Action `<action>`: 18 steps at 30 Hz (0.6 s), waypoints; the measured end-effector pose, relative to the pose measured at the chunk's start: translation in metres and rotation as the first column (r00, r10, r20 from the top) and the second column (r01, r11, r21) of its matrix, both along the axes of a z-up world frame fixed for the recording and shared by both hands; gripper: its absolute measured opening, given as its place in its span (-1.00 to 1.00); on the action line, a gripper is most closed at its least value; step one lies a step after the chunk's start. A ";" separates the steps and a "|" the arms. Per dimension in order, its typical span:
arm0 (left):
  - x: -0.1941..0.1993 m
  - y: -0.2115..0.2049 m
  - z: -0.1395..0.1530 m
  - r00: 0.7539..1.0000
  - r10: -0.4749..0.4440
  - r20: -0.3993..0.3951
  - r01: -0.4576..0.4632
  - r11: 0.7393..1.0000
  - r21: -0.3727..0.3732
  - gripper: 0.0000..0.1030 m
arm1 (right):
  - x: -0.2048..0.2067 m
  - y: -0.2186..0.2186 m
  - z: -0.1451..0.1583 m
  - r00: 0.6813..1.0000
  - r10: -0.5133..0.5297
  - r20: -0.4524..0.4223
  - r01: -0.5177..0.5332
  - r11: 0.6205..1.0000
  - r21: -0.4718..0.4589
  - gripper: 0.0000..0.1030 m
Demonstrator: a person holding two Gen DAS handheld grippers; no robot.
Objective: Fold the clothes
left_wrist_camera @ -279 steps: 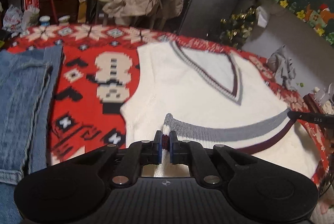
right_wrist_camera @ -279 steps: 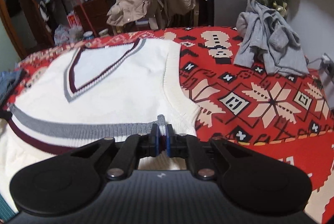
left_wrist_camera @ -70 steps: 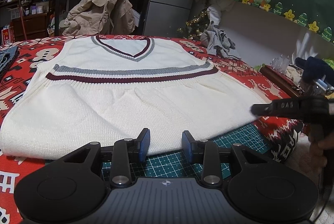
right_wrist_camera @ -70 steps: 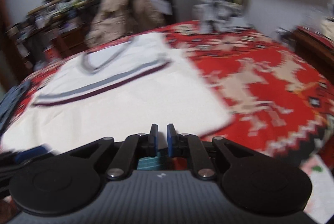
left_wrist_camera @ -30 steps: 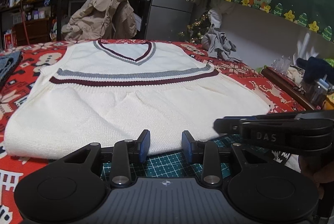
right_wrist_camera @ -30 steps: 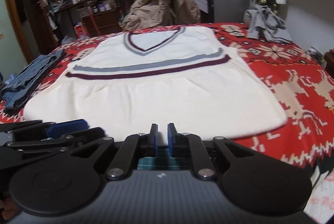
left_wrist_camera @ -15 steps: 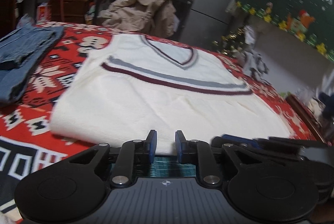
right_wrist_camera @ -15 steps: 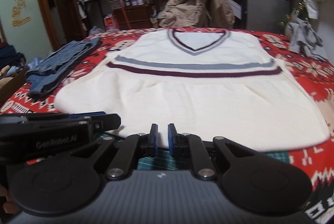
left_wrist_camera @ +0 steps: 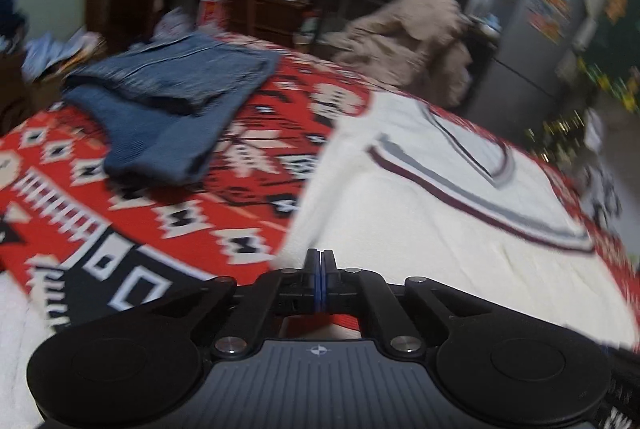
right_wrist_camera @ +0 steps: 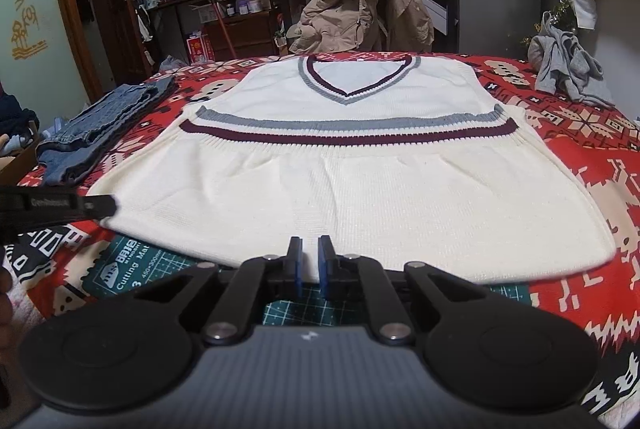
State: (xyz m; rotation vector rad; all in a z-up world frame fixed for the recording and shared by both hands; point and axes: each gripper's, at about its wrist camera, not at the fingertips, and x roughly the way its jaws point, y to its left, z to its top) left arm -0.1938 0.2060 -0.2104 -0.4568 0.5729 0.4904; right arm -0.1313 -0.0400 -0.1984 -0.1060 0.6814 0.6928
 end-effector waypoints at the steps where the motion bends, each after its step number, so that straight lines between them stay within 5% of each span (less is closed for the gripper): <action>1: -0.002 0.001 0.001 1.000 0.016 -0.001 -0.016 1.000 0.006 -0.95 | 0.001 -0.001 0.000 1.000 -0.002 -0.001 0.002 1.000 0.001 -0.84; 5: -0.004 -0.006 0.006 0.998 0.052 -0.030 -0.049 0.995 0.083 -0.95 | 0.004 -0.005 -0.002 1.000 -0.011 -0.003 0.011 1.000 0.007 -0.85; 7: -0.005 -0.006 0.007 0.994 0.095 -0.052 -0.089 0.989 0.118 -0.78 | 0.005 -0.007 -0.002 1.000 -0.015 -0.003 0.015 1.000 0.009 -0.87; 10: -0.014 0.004 0.009 0.993 0.120 0.005 -0.120 0.991 0.063 -0.80 | 0.002 -0.006 -0.001 1.000 -0.013 0.009 0.013 1.000 0.002 -0.87; 15: -0.012 -0.005 0.020 0.990 -0.041 0.137 0.038 0.999 0.025 -0.83 | -0.001 -0.005 0.003 1.000 0.011 0.022 -0.011 1.000 0.020 -0.83; 18: -0.003 -0.016 0.017 0.986 -0.118 0.118 0.114 0.993 0.043 -0.83 | 0.000 -0.003 0.003 1.000 0.017 0.025 -0.018 1.000 0.019 -0.83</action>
